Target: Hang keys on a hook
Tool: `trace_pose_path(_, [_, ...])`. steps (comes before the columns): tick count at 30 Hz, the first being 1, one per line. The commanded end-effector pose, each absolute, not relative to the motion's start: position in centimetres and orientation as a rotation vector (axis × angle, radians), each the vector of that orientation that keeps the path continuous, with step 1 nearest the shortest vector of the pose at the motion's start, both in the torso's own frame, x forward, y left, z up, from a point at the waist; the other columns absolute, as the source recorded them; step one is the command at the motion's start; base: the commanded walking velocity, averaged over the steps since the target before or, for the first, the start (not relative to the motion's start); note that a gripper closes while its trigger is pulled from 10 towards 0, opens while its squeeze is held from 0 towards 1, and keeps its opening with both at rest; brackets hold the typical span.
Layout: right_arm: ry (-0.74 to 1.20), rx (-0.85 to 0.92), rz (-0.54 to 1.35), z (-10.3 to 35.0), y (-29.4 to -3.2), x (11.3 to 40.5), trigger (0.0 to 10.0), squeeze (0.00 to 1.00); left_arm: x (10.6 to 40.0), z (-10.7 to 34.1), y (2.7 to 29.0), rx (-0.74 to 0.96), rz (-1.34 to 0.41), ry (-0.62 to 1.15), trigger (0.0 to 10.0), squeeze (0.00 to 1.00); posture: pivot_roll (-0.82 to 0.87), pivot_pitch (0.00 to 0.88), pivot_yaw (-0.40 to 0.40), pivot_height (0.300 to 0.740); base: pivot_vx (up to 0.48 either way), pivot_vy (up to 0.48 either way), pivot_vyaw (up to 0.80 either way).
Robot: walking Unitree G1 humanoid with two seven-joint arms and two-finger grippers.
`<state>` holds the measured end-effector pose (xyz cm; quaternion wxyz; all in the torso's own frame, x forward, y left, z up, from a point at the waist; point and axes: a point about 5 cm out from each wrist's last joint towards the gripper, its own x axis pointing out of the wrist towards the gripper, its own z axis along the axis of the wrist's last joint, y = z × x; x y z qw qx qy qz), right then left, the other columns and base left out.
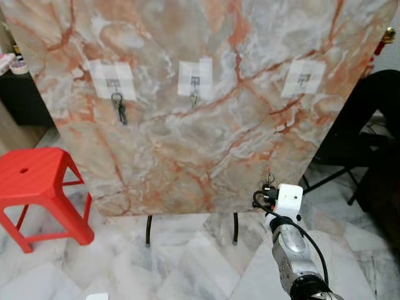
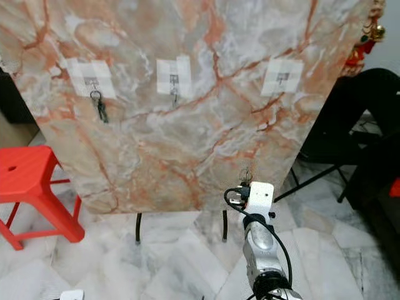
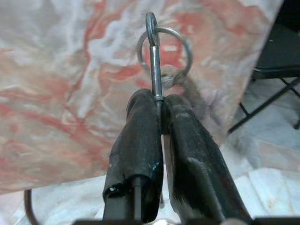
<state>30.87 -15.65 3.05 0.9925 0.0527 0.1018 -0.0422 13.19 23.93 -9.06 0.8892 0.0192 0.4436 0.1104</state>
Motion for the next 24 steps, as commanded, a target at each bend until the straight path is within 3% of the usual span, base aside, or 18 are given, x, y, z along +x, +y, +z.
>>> trace_pose_path(1, [0.169, 0.099, -0.119, 3.73, -16.4, 31.27, 10.0, 0.0, 12.49, -9.27, 24.13, 0.033, 0.234, 0.945, 10.0, 0.0, 0.06, 0.0, -0.031, 0.74, 0.0, 0.0, 0.0])
trace_pose_path(24, [0.161, 0.09, -0.165, 3.82, -16.9, 31.31, 10.0, 0.0, 12.55, -9.33, 23.8, 0.031, 0.221, 0.944, 10.0, 0.0, 0.06, 0.0, -0.024, 0.74, 0.0, 0.0, 0.0])
